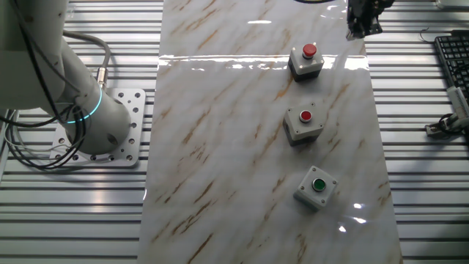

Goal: Press three buttons from left to right in sequence

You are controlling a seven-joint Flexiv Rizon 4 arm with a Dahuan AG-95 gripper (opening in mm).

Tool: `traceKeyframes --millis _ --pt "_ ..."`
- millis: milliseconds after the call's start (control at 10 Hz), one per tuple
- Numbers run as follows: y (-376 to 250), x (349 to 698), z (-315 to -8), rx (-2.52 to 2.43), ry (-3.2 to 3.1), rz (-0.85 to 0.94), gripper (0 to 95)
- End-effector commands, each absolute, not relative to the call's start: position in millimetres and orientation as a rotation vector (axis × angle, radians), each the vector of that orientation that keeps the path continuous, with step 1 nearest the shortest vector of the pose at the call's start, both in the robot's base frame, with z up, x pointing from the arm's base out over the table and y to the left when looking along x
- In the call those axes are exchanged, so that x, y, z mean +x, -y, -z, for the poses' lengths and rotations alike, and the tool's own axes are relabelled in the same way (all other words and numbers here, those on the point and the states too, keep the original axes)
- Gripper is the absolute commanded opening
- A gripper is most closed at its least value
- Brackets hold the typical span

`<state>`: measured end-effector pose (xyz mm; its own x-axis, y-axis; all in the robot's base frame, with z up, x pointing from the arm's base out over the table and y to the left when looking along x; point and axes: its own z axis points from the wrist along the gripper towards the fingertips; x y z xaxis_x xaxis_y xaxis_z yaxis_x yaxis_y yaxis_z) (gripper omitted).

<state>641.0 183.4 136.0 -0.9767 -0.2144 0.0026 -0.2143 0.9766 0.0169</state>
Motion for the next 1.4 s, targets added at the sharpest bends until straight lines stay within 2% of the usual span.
traceKeyframes --millis 100,1200,1400 --pt "-182 640 -136 0.36 3.122 0.019 0.0" --pt "-192 663 -133 0.366 3.068 0.009 0.0" --pt "-192 657 -133 0.365 3.078 0.015 0.0"
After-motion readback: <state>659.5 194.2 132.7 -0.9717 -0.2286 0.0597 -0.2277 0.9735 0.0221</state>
